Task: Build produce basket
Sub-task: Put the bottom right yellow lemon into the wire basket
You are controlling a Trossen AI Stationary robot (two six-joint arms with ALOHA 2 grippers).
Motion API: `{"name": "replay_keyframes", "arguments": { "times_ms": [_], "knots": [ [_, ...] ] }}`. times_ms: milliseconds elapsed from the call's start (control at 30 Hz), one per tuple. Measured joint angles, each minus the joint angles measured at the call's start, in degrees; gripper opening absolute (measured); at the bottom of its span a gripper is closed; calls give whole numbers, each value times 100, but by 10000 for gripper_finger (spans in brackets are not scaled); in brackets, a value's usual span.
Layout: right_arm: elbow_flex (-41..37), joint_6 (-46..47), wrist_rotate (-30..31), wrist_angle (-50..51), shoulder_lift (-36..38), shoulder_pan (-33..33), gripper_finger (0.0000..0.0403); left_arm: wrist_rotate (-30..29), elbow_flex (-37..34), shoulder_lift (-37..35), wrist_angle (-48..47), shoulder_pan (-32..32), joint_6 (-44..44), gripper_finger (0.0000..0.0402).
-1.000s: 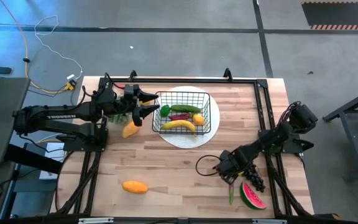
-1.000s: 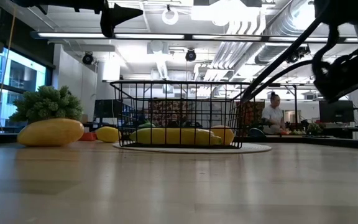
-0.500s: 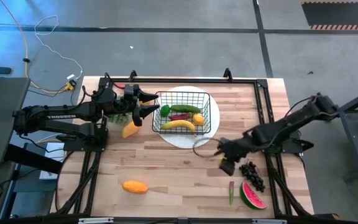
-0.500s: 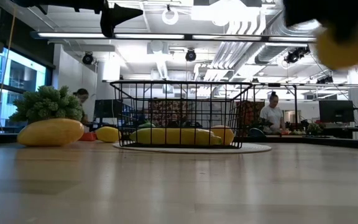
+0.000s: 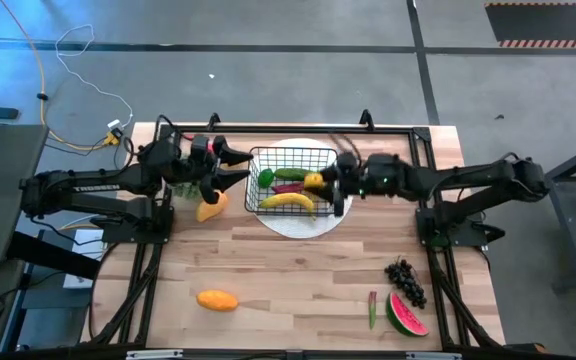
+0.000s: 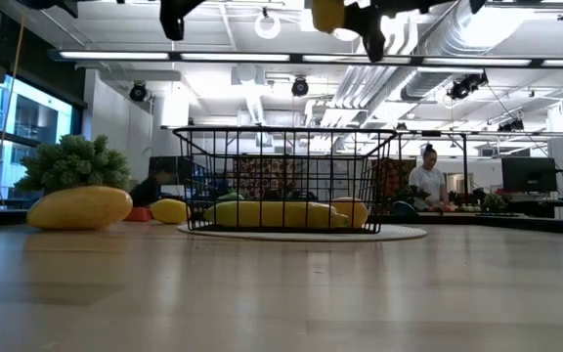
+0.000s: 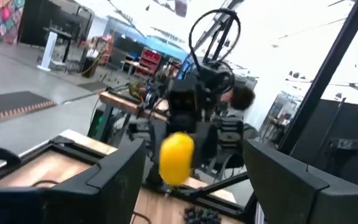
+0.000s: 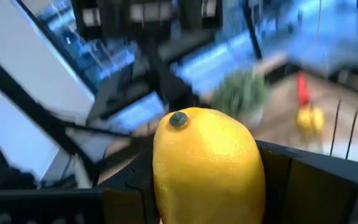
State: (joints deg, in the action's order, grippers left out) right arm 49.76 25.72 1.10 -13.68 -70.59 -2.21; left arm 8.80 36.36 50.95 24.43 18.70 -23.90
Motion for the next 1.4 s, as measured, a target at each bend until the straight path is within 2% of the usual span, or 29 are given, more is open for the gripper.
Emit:
{"name": "replay_keyframes", "arguments": {
  "times_ms": [200, 400, 867, 933, 1067, 1233, 1400],
  "knots": [
    [0, -517, -270, -834, 2, -314, 154, -1, 13, -242, -112, -45, 387, 259],
    [0, -518, -284, -836, 2, -289, 154, -48, 13, -345, -244, -194, 937, 259],
    [46, -177, -175, -754, 0, -290, 154, -63, 13, -343, -321, -227, 831, 259],
    [313, -135, -89, -392, -84, -319, 154, -63, 13, -341, -311, -227, 756, 259],
    [1359, -454, -68, 1048, -563, -458, 154, -63, 15, -340, -115, -227, 756, 259],
    [2833, -796, -65, 2819, -1663, -731, 154, -63, 15, -340, -48, -227, 750, 259],
    [3741, -845, -67, 3547, -2900, -912, 156, -63, 15, -340, -48, -227, 721, 259]
  ]
}}
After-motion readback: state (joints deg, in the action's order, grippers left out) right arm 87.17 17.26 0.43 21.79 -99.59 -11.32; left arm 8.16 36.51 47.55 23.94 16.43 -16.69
